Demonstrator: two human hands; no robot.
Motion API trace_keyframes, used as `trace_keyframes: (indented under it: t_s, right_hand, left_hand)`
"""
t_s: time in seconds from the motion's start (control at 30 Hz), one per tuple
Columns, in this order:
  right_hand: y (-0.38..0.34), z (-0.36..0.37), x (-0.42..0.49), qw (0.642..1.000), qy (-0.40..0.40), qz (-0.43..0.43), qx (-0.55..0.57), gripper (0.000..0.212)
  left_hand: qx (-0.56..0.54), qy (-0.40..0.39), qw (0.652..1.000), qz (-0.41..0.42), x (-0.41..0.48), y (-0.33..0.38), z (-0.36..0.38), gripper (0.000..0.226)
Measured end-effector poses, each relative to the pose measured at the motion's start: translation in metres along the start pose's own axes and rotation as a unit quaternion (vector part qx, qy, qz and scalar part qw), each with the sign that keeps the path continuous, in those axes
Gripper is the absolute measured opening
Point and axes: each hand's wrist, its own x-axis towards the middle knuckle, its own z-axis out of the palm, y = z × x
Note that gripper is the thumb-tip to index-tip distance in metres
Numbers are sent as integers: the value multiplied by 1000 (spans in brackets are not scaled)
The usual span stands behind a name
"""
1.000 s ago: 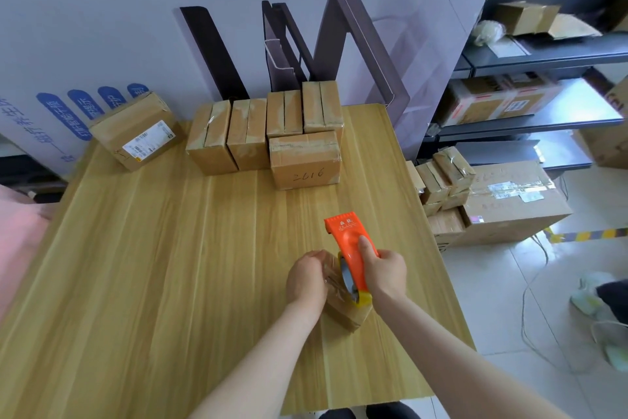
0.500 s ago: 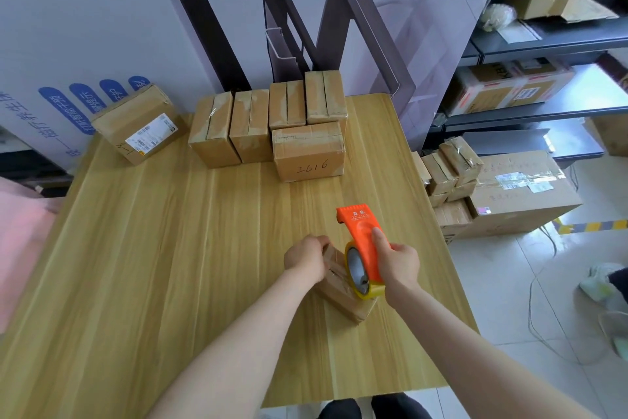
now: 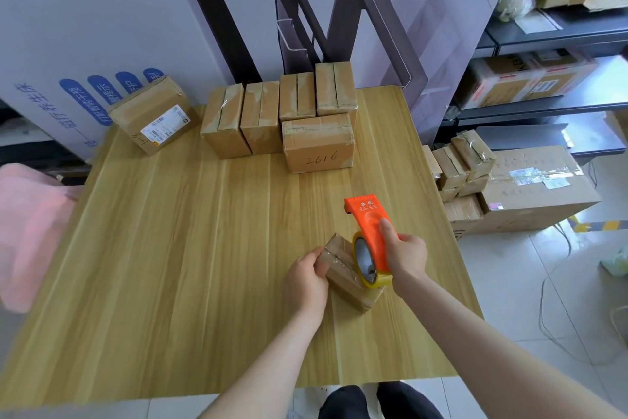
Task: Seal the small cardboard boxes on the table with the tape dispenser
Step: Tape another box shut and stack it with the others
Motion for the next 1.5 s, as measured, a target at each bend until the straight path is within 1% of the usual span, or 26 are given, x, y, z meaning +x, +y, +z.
trace_keyframes:
  t_s: [0.13,0.17,0.2,0.23,0.3,0.33,0.37,0.43,0.5,0.53,0.63,0.73,0.83,0.9,0.93,1.03,1.1,1.2,1.3,1.37,1.43,1.5]
  right_hand:
    - [1,0,-1,1000,-1,-3,-6,52]
    - [1,0,-1,1000,0,-5,-7,51]
    - [1,0,-1,1000,1,-7,-8,51]
    - [0,0,-1,1000,2,-8,-9,52]
    - [-1,-1,0,1000,2,-6,-10,52]
    - [-1,-1,0,1000,2,-4,-10,52]
    - [-1,-2,0,1000,1,-3,-11,51]
    - [-1,-2,0,1000,0,-5,-14,51]
    - [0,-2,0,1000,-2,-8,-16,50]
    - [0,-2,0,1000,-3,-8,-16,50]
    - [0,-2,0,1000,-5,-7,-13,50]
    - [0,-1,0,1000,-1,-12,-14,53]
    - [-2,1,0,1000,0,-20,-21,54]
    - [-4,3,-1,1000,-7,-18,-22,54]
    - [-5,4,-2,1000,-12,-17,-21,53]
    - [-8,2,-1,1000,-7,-3,9,53]
    - [-13,-2,0,999,-7,12,39,50]
    - [-24,-6,5,998,-20,5,59,52]
    - [-36,-3,9,997,-49,-7,61,51]
    - [-42,2,11,996,-66,-10,55,51]
    - [-47,11,15,995,-83,-12,55,50]
    - [-51,22,17,995,-87,-12,54,49]
  left_hand:
    - [1,-59,997,-57,5,3,0,34]
    - [-12,-69,995,-72,8,3,1,37]
    - [-31,-61,994,-90,7,4,2,42]
    - [-52,-31,992,-110,4,4,4,49]
    - [-105,71,980,-152,-7,3,9,60]
    - [-134,109,968,-181,-12,2,11,58]
    - [-164,127,955,-213,-16,1,13,53]
    - [-206,122,938,-251,-19,0,16,38]
    - [-219,110,941,-235,-18,2,18,24]
    - [-215,102,947,-218,-16,4,18,21]
    - [-177,77,967,-168,-12,7,16,25]
    - [-133,27,982,-133,-6,7,10,30]
    - [-111,-12,989,-95,-2,9,10,19]
    - [-112,-17,989,-95,-7,10,15,29]
    - [-127,-2,986,-108,-12,9,18,33]
    - [-185,74,967,-157,-24,8,28,37]
    - [-210,108,950,-202,-21,8,27,39]
    - [-245,173,915,-271,3,5,12,44]
    - [-266,231,880,-319,35,-4,-11,47]
    - [-285,246,861,-341,56,-9,-24,43]
    - [-307,247,852,-346,77,-12,-35,38]
    - [-327,249,841,-352,100,-13,-45,39]
